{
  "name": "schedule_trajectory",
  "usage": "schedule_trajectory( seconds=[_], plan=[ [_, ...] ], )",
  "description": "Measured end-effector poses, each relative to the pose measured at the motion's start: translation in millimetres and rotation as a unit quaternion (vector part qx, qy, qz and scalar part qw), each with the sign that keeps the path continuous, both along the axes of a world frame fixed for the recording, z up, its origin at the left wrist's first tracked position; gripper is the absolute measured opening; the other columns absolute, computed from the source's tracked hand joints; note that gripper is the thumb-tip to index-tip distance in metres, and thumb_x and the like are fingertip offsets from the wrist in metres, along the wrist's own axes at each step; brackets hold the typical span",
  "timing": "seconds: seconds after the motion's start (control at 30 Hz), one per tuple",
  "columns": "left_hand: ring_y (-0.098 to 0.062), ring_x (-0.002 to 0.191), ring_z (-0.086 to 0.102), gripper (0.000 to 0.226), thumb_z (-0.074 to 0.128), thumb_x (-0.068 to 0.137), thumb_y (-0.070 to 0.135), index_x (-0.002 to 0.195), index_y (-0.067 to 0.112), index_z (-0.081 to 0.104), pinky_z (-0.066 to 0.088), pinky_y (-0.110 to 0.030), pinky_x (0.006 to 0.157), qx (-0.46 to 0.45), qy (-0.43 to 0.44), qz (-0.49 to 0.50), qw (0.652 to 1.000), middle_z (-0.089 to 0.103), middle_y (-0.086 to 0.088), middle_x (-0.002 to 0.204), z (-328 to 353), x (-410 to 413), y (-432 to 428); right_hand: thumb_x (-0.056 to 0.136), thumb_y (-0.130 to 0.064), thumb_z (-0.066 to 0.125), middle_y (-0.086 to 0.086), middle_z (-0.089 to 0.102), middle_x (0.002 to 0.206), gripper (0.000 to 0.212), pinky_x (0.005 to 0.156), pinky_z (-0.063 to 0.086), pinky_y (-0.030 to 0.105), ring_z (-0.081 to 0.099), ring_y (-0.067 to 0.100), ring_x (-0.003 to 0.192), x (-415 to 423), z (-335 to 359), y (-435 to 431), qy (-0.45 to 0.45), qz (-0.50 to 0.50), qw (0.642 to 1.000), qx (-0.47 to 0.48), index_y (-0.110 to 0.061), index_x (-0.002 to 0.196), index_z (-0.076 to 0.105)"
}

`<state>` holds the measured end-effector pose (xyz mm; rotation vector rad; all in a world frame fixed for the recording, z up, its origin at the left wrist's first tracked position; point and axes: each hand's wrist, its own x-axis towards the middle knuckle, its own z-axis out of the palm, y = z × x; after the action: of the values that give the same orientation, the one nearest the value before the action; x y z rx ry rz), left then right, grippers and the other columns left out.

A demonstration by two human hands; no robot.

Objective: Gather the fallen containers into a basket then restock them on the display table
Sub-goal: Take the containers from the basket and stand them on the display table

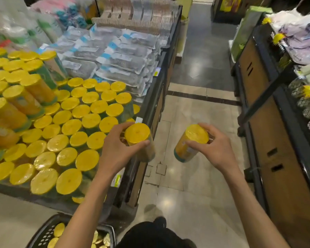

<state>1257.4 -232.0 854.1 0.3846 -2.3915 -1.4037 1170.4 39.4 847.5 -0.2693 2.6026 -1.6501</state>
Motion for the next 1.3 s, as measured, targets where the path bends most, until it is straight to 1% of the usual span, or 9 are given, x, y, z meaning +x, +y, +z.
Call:
schedule_trajectory(
  seconds=[0.27, 0.4, 0.47, 0.63, 0.73, 0.8, 0.93, 1.13, 1.3],
  plan=[
    [0.011, 0.100, 0.054, 0.066, 0.090, 0.063, 0.044, 0.120, 0.035, 0.060, 0.044, -0.008, 0.075, -0.013, 0.004, 0.058, 0.998, 0.060, 0.018, 0.116, 9, -92, -2, 0.065, -0.039, 0.089, -0.019, 0.059, 0.117, 0.069, 0.075, 0.051, 0.017, 0.057, 0.001, 0.103, -115, 9, -24, 0.009, 0.077, 0.997, 0.011, -0.034, 0.127, 0.059],
    [0.009, 0.101, 0.055, 0.068, 0.090, 0.062, 0.044, 0.122, 0.034, 0.060, 0.044, -0.010, 0.076, -0.011, 0.007, 0.112, 0.994, 0.059, 0.018, 0.118, 12, -130, -5, 0.061, -0.045, 0.089, -0.017, 0.062, 0.116, 0.068, 0.078, 0.056, 0.025, 0.060, 0.003, 0.102, -180, 15, -44, 0.016, 0.139, 0.990, 0.008, -0.035, 0.123, 0.062],
    [0.010, 0.099, 0.055, 0.066, 0.089, 0.062, 0.043, 0.121, 0.033, 0.061, 0.043, -0.006, 0.073, -0.013, 0.009, 0.150, 0.989, 0.059, 0.020, 0.116, 14, -149, -7, 0.061, -0.048, 0.088, -0.017, 0.063, 0.117, 0.069, 0.080, 0.057, 0.028, 0.060, 0.003, 0.103, -216, 19, -57, 0.022, 0.185, 0.982, 0.014, -0.035, 0.124, 0.062],
    [-0.004, 0.101, 0.057, 0.072, 0.090, 0.060, 0.045, 0.124, 0.029, 0.061, 0.044, -0.015, 0.074, -0.010, -0.003, 0.267, 0.964, 0.058, 0.015, 0.119, 26, -184, -15, 0.057, -0.055, 0.088, -0.020, 0.063, 0.118, 0.072, 0.086, 0.056, 0.037, 0.061, 0.003, 0.106, -296, 33, -102, 0.031, 0.301, 0.952, 0.039, -0.038, 0.122, 0.061],
    [0.000, 0.099, 0.057, 0.074, 0.091, 0.060, 0.045, 0.124, 0.029, 0.060, 0.043, -0.014, 0.072, -0.023, -0.006, 0.328, 0.944, 0.058, 0.013, 0.121, 32, -194, -21, 0.052, -0.066, 0.082, -0.018, 0.065, 0.115, 0.078, 0.088, 0.055, 0.039, 0.063, 0.005, 0.104, -332, 38, -138, 0.044, 0.367, 0.928, 0.046, -0.039, 0.122, 0.061],
    [0.004, 0.096, 0.055, 0.069, 0.090, 0.063, 0.041, 0.125, 0.029, 0.060, 0.041, -0.010, 0.070, -0.031, -0.019, 0.362, 0.931, 0.056, 0.015, 0.121, 35, -197, -29, 0.053, -0.062, 0.084, -0.014, 0.066, 0.116, 0.079, 0.090, 0.055, 0.036, 0.063, 0.005, 0.103, -348, 41, -165, 0.052, 0.402, 0.913, 0.054, -0.037, 0.125, 0.061],
    [-0.007, 0.099, 0.055, 0.067, 0.089, 0.065, 0.039, 0.124, 0.027, 0.060, 0.042, -0.012, 0.070, -0.058, -0.039, 0.410, 0.909, 0.056, 0.013, 0.120, 41, -199, -55, 0.062, -0.050, 0.087, -0.013, 0.065, 0.117, 0.077, 0.086, 0.049, 0.020, 0.060, 0.002, 0.104, -366, 51, -223, 0.060, 0.475, 0.876, 0.051, -0.029, 0.131, 0.060],
    [-0.010, 0.108, 0.052, 0.076, 0.085, 0.064, 0.052, 0.130, 0.026, 0.056, 0.049, -0.033, 0.087, -0.102, -0.069, 0.427, 0.896, 0.055, 0.009, 0.125, 39, -204, -119, 0.064, -0.053, 0.085, -0.010, 0.063, 0.123, 0.076, 0.092, 0.051, 0.032, 0.059, 0.008, 0.109, -379, 63, -314, 0.094, 0.529, 0.841, 0.060, -0.028, 0.131, 0.059],
    [-0.014, 0.111, 0.054, 0.074, 0.084, 0.066, 0.052, 0.129, 0.026, 0.055, 0.050, -0.036, 0.088, -0.119, -0.086, 0.421, 0.895, 0.056, 0.006, 0.125, 36, -214, -184, 0.064, -0.051, 0.086, -0.007, 0.063, 0.125, 0.074, 0.091, 0.050, 0.029, 0.059, 0.010, 0.111, -385, 68, -380, 0.126, 0.548, 0.824, 0.068, -0.025, 0.128, 0.061]
  ],
)
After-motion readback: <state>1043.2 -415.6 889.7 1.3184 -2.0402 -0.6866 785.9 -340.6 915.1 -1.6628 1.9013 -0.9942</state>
